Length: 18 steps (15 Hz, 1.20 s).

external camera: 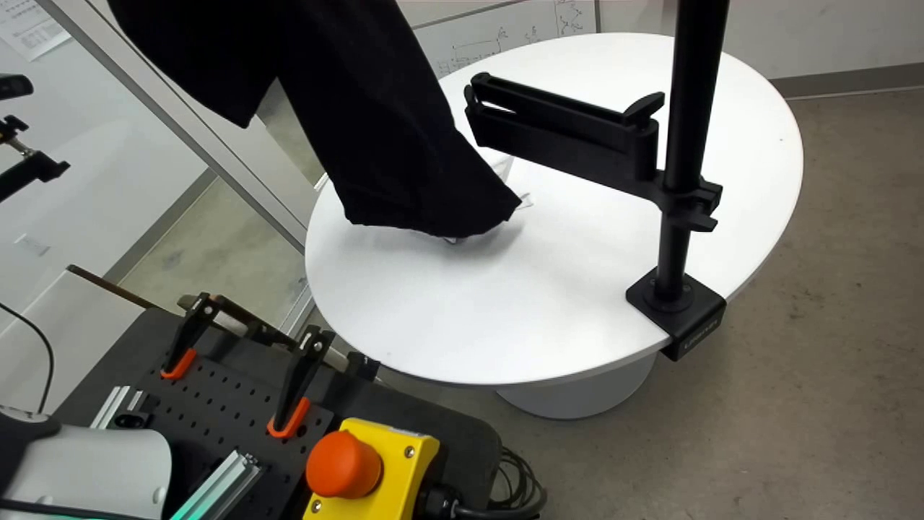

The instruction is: Put the black clothing on the table

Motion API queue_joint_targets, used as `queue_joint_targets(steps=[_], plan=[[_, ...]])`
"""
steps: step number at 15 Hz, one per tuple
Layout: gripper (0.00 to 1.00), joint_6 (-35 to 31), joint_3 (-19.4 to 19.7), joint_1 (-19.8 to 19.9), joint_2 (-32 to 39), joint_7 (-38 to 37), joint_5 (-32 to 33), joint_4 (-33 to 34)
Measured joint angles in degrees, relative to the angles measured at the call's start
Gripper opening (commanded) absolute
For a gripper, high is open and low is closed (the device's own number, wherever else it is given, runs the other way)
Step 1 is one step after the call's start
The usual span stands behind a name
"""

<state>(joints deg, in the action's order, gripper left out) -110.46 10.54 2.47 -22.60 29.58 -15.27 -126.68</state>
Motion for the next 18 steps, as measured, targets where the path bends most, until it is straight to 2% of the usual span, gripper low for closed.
queue_joint_targets(steps=[9, 18], plan=[[0.02, 1.8, -3.4, -6.3, -4.4, 0.4, 0.1, -5.0], [0.02, 6.4, -5.7, -11.8, -12.2, 2.6, 0.1, -6.5]])
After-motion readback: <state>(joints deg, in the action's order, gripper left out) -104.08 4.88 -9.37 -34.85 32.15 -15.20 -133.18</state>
